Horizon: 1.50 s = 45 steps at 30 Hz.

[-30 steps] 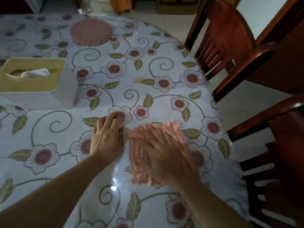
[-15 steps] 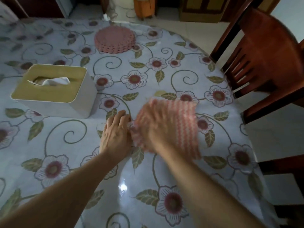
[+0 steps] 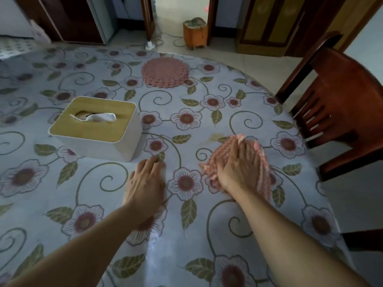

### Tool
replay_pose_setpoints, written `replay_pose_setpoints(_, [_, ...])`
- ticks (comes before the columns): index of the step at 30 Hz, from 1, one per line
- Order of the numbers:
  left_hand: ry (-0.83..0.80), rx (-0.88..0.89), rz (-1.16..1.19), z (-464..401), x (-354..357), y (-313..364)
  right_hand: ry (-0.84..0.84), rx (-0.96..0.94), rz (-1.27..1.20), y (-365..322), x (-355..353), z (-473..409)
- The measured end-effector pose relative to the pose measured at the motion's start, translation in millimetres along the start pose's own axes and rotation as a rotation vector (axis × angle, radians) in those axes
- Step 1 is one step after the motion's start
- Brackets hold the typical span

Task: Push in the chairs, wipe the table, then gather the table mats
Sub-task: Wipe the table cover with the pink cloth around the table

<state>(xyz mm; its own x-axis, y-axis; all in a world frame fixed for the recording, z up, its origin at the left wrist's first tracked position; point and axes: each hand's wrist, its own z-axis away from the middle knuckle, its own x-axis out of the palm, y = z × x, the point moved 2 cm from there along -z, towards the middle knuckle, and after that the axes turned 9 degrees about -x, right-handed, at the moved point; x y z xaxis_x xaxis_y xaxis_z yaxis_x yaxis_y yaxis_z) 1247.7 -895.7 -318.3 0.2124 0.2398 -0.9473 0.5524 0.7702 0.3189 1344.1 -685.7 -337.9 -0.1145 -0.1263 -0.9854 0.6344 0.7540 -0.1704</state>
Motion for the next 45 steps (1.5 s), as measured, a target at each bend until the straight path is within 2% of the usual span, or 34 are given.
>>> replay_pose_setpoints(5, [0.050,-0.027,0.037,-29,3,9,0.000,0.078,-0.025,-12,8,-52])
replay_pose_setpoints(7, [0.071,-0.021,0.064,-38,9,9,-0.042,0.003,-0.019,-20,10,-65])
replay_pose_setpoints(9, [0.079,-0.033,0.099,-46,13,8,-0.081,-0.198,-0.055,-32,8,-66])
replay_pose_setpoints(13, [0.118,-0.060,0.156,-50,13,9,-0.106,-0.722,-0.114,-57,0,-28])
replay_pose_setpoints(15, [0.119,-0.031,0.156,-50,12,10,-0.114,-0.850,-0.180,-54,0,-14])
replay_pose_setpoints(17, [0.111,-0.021,0.138,-54,10,11,-0.095,-0.768,-0.156,-43,2,-26])
replay_pose_setpoints(20, [0.104,-0.020,0.125,-61,10,12,-0.062,-0.341,0.004,-27,7,-68])
replay_pose_setpoints(22, [0.110,-0.009,0.144,-62,12,9,-0.084,-0.185,0.022,-33,12,-84])
replay_pose_setpoints(24, [0.107,-0.020,0.161,-59,11,7,-0.127,-0.298,-0.054,-50,19,-82])
replay_pose_setpoints(28, [0.081,-0.024,0.171,-55,4,10,-0.158,-0.714,-0.110,-77,21,-25])
replay_pose_setpoints(31, [0.040,-0.005,0.142,-51,4,16,-0.090,-0.704,-0.135,-54,11,-2])
replay_pose_setpoints(32, [0.032,-0.020,0.124,-49,4,18,-0.036,-0.617,-0.094,-35,4,-3])
replay_pose_setpoints(34, [0.000,-0.051,0.106,-43,5,22,0.034,-0.328,0.059,18,-4,-12])
replay_pose_setpoints(36, [-0.026,-0.072,0.080,-36,8,25,-0.012,-0.007,0.112,74,-14,-16])
replay_pose_setpoints(38, [-0.040,-0.073,0.045,-27,12,26,-0.011,0.155,0.056,97,-19,-8])
replay_pose_setpoints(39, [-0.037,-0.066,0.034,-20,13,28,-0.003,0.161,0.054,94,-19,1])
replay_pose_setpoints(41, [-0.025,-0.054,0.027,-7,15,34,-0.021,0.009,0.051,66,-13,27])
replay_pose_setpoints(44, [-0.032,-0.037,0.024,17,15,50,-0.020,-0.504,-0.013,18,-6,97])
replay_pose_setpoints(45, [-0.048,-0.018,0.030,25,16,55,-0.034,-0.593,-0.030,17,-4,116])
